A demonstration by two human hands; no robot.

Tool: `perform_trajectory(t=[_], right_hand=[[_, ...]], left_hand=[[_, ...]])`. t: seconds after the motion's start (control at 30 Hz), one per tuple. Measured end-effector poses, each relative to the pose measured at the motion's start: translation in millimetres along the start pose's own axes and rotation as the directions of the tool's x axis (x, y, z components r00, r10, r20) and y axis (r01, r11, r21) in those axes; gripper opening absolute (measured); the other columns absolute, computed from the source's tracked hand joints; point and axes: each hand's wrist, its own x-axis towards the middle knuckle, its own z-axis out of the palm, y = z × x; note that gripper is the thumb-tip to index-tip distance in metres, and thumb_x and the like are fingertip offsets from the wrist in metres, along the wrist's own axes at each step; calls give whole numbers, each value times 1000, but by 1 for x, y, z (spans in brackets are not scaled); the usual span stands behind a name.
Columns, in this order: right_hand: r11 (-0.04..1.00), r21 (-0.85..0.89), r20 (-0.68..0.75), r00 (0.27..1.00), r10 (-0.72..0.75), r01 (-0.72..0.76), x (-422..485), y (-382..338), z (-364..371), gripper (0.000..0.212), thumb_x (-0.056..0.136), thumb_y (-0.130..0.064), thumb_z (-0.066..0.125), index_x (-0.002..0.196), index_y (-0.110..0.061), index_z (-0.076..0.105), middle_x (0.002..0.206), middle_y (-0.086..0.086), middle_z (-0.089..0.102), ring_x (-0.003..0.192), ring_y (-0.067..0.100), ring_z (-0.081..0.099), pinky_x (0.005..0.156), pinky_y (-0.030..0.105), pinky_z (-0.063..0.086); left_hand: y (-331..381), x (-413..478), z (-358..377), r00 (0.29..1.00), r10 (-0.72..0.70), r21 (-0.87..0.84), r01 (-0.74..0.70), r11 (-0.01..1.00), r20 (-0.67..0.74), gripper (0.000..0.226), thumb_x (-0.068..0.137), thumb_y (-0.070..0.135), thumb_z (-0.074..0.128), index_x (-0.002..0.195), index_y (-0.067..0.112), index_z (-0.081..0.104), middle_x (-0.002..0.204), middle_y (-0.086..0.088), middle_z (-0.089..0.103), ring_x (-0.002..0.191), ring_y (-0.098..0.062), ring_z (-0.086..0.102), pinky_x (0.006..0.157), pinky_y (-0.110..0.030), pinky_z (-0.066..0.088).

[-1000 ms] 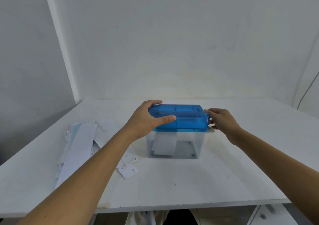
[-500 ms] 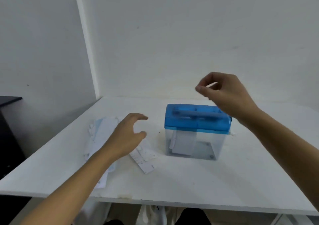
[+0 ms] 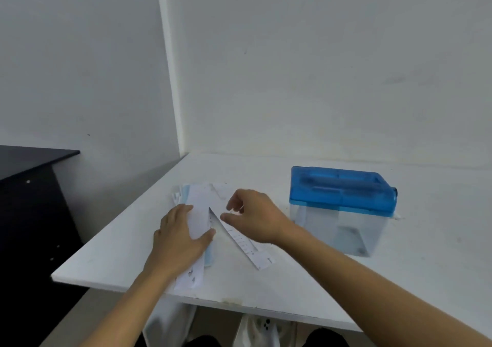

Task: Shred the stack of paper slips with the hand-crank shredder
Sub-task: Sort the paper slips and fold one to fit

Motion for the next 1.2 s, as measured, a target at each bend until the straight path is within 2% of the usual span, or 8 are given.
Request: perform_trajectory(t=[0.23,0.37,0.5,0.6,0.83,0.97,1.03,1.2], right_hand=[[962,-166,-64,976,209,-217,14,43,60,95,78,-81,56,151,-26,29,154,-2,35,142,22,31,117,41,28],[970,-120,-106,974,200,-212,14,47,64,72,89,-64,55,150,-32,32,149,-5,46,136,22,43,113,42,37],[973,-53,-171,962,214,-226,9,45,63,38,93,-45,55,127,-28,61,118,-7,68,102,15,63,90,36,55],[969,79,-230,941,248,-236,7,45,59,19,95,-32,56,100,-21,71,92,-5,71,78,12,65,77,32,59],[918,317,-296,895,335,-239,9,51,52,19,97,-31,58,111,-20,65,108,-6,66,94,14,64,78,24,54],[809,556,-265,882,390,-190,8,51,51,14,96,-32,61,107,-24,65,104,-5,71,66,9,59,47,13,42],[771,609,-245,880,407,-187,10,53,50,16,94,-33,63,108,-26,65,101,-2,74,65,8,59,53,17,43],[728,654,-193,885,424,-205,11,53,44,13,92,-25,66,104,-29,66,85,-13,63,66,9,58,55,21,47]], left_hand=[[-3,0,-1,993,-59,46,64,997,-104,89,75,72,69,142,22,39,143,-4,45,129,-26,43,105,-42,38],[-7,3,-3,985,-116,-82,106,991,-126,83,75,67,74,137,20,46,126,-4,49,117,-25,50,98,-42,46],[-13,2,-5,980,-168,-262,136,956,-106,75,77,59,77,137,24,49,123,0,52,112,-24,54,85,-48,57],[-15,2,-6,973,-194,-378,133,916,-128,65,85,45,76,140,25,48,133,-1,55,111,-21,56,66,-26,53],[-13,-2,-10,965,-216,-569,96,817,-148,45,98,32,64,138,31,45,122,10,50,84,2,54,53,-10,40],[-14,-3,-14,945,-246,-621,62,781,-214,44,97,32,65,137,34,47,130,11,50,101,-6,57,67,-18,44],[-12,-4,-16,936,-237,-612,29,790,-262,42,97,30,65,135,35,49,130,11,52,110,-12,55,72,-21,46],[4,2,-25,944,-103,-512,-77,856,-314,23,97,22,64,116,35,61,112,11,61,90,-3,59,56,-8,42]])
